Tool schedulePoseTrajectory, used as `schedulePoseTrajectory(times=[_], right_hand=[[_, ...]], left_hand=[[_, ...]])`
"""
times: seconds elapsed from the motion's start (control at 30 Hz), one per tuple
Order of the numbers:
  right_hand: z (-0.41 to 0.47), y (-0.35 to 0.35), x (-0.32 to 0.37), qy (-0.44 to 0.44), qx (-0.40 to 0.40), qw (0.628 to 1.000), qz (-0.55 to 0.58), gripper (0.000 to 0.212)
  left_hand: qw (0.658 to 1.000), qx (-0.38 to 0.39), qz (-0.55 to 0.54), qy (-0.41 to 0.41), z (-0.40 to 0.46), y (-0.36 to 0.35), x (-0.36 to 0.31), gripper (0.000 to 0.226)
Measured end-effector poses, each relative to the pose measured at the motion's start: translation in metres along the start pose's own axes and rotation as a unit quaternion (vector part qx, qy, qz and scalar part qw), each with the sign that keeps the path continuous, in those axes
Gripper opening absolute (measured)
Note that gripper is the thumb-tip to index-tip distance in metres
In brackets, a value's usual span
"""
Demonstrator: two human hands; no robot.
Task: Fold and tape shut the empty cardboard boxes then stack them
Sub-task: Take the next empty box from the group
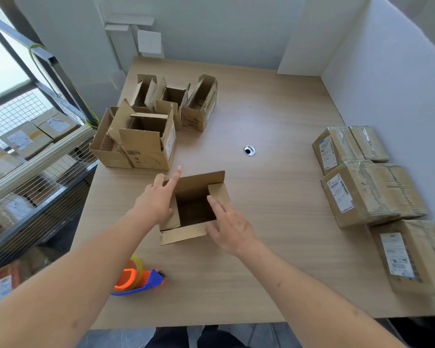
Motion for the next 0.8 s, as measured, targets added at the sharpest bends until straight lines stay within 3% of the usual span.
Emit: schedulePoseTrajectory(times=[0.1, 0.17, 0.23, 0.3, 0.43, 0.63, 0.73, 0.8], right_hand=[[0.0, -0.016, 0.001, 0.013, 0.113, 0.993, -0.04, 0.085], [0.003, -0.023, 0.002, 0.0, 0.132, 0.989, -0.067, 0.092], [0.004, -0.023, 0.004, 0.011, 0.08, 0.994, -0.07, 0.069], [0.006, -0.016, 0.005, 0.018, 0.006, 0.999, -0.034, 0.043], [0.009, -0.006, 0.008, 0.01, -0.047, 0.998, 0.027, 0.027], [0.01, -0.019, 0.021, 0.027, -0.121, 0.992, 0.004, 0.045], [0.015, -0.029, 0.02, -0.006, -0.12, 0.991, -0.063, 0.061], [0.019, -0.043, 0.018, 0.003, -0.087, 0.994, -0.061, 0.059]], left_hand=[[0.999, -0.033, -0.02, -0.012, -0.01, -0.003, -0.006, 0.11], [0.998, -0.052, -0.014, -0.045, -0.015, -0.012, -0.004, 0.085], [0.996, -0.055, -0.012, -0.064, -0.019, -0.025, -0.001, 0.064], [0.995, -0.031, -0.087, -0.036, -0.023, -0.034, 0.002, 0.053], [0.987, 0.06, -0.142, -0.055, -0.041, -0.031, -0.006, 0.093], [0.996, 0.033, -0.059, -0.066, -0.065, -0.041, 0.012, 0.061], [0.997, 0.011, -0.054, -0.046, -0.078, -0.043, 0.019, 0.067], [0.998, 0.006, -0.053, -0.042, -0.083, -0.044, 0.019, 0.07]])
Point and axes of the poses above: each hand's wrist, its own z-axis towards the middle knuckle, its own y-axis out of the back of the hand, x = y × z, the point moved 5 cm from there along z, towards the middle knuckle, and after that the axes turned 7 degrees about z, right-handed, at the moved point
